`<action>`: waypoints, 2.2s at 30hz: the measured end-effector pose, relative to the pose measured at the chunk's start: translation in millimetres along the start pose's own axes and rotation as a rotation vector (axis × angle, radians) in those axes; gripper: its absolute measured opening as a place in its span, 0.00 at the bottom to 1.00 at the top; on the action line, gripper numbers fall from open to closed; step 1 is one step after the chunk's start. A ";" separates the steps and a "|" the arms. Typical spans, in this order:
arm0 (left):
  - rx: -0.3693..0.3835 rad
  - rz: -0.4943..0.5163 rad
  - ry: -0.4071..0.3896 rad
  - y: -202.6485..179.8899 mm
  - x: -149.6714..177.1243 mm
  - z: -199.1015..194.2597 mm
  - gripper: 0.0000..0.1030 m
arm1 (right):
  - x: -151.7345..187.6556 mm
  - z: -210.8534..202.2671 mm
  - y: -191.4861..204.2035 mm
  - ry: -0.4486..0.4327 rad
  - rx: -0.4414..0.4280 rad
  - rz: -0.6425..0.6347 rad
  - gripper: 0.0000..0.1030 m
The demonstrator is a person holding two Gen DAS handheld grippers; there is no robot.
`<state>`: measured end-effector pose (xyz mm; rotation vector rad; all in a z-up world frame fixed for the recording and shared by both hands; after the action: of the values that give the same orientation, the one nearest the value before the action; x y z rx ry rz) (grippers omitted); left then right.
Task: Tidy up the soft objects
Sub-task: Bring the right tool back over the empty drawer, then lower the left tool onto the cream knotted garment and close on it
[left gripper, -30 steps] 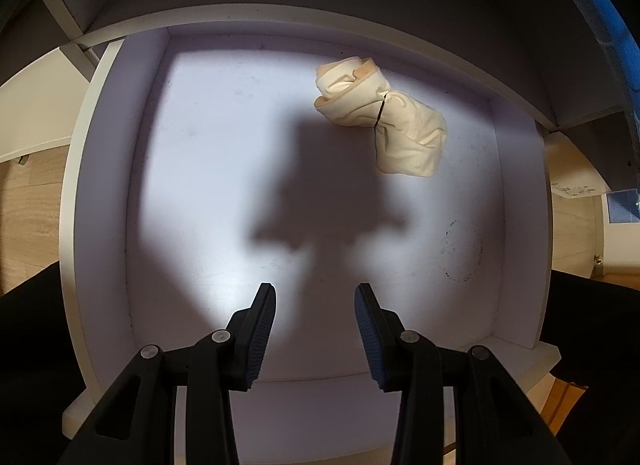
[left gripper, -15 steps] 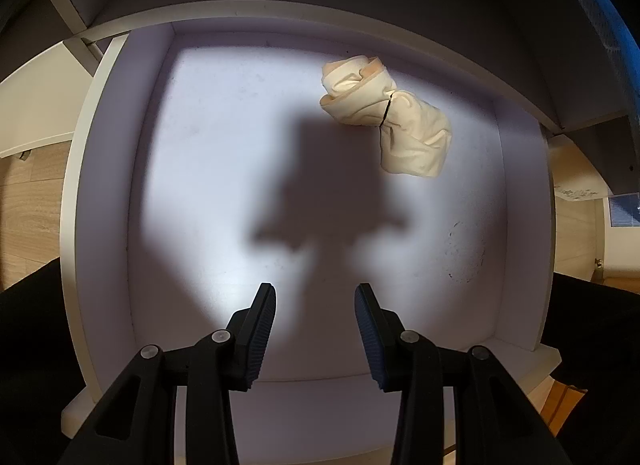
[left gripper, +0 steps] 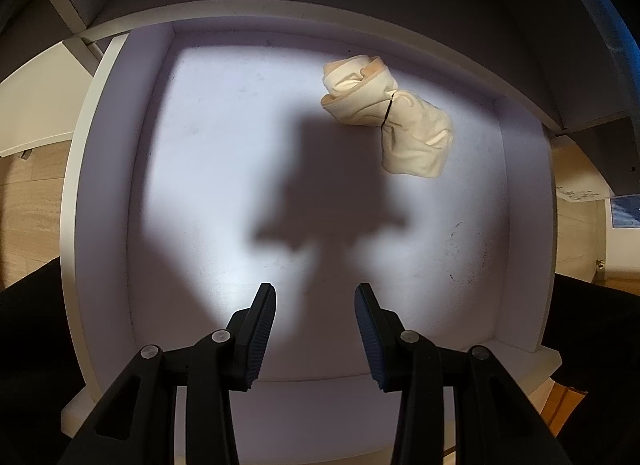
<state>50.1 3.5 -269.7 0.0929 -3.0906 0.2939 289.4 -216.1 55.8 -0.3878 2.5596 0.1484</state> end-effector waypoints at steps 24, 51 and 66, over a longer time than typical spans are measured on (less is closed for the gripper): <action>-0.023 -0.078 -0.016 23.0 9.3 4.8 0.40 | 194.9 -66.8 34.1 -0.030 -0.159 0.024 0.56; 0.123 -0.074 -0.090 -40.8 -9.8 7.9 0.52 | 326.7 61.4 29.4 0.464 0.005 0.108 0.59; 0.267 -0.334 -0.055 -80.7 -67.7 39.4 0.54 | 347.7 73.4 20.2 0.532 -0.016 0.189 0.64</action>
<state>121.5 -79.3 -296.0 0.6250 -2.9958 0.6917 37.7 -268.2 -190.3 -0.2083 3.1221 0.1498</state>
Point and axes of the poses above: each gripper's, at about its wrist camera, not at the fingertips, and z roughly the way its jaws point, y to its left, x to its underside, the point moved 7 cm from there along z, roughly the way its jaws point, and after that the axes turned 10 degrees about -z, right-handed, at the moved point
